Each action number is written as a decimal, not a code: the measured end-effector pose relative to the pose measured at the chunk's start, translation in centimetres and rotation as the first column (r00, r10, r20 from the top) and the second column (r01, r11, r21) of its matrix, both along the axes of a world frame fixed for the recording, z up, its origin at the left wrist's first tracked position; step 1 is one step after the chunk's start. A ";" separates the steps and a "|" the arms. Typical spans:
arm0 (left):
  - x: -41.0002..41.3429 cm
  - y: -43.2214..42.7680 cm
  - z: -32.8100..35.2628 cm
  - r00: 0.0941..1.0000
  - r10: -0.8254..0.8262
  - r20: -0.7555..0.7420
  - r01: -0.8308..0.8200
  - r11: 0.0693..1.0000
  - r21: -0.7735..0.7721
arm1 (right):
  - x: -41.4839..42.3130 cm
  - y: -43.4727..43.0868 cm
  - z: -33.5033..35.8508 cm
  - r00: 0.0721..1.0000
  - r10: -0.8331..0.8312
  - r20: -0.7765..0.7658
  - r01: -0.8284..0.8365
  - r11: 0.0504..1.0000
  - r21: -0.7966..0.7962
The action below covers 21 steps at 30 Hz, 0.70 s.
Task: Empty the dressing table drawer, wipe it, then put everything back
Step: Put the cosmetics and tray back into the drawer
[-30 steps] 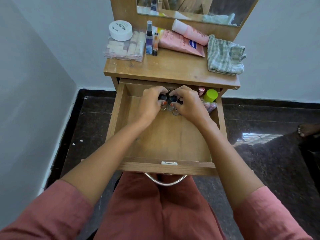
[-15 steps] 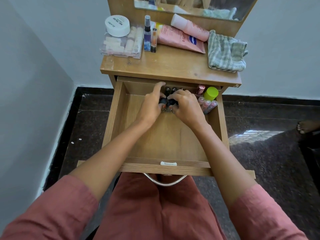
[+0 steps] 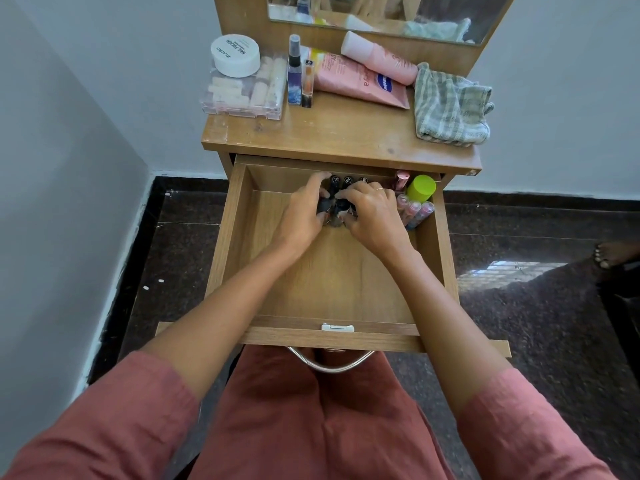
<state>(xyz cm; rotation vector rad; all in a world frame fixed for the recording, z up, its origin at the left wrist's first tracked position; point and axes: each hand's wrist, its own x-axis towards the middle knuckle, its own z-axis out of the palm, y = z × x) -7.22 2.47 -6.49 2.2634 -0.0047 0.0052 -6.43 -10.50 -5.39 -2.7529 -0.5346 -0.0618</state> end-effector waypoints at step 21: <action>-0.1 0.0 -0.7 0.999 0.012 -0.035 -0.013 1.000 -0.027 | -0.1 -0.1 -0.2 0.999 -0.038 -0.014 0.038 0.999 0.018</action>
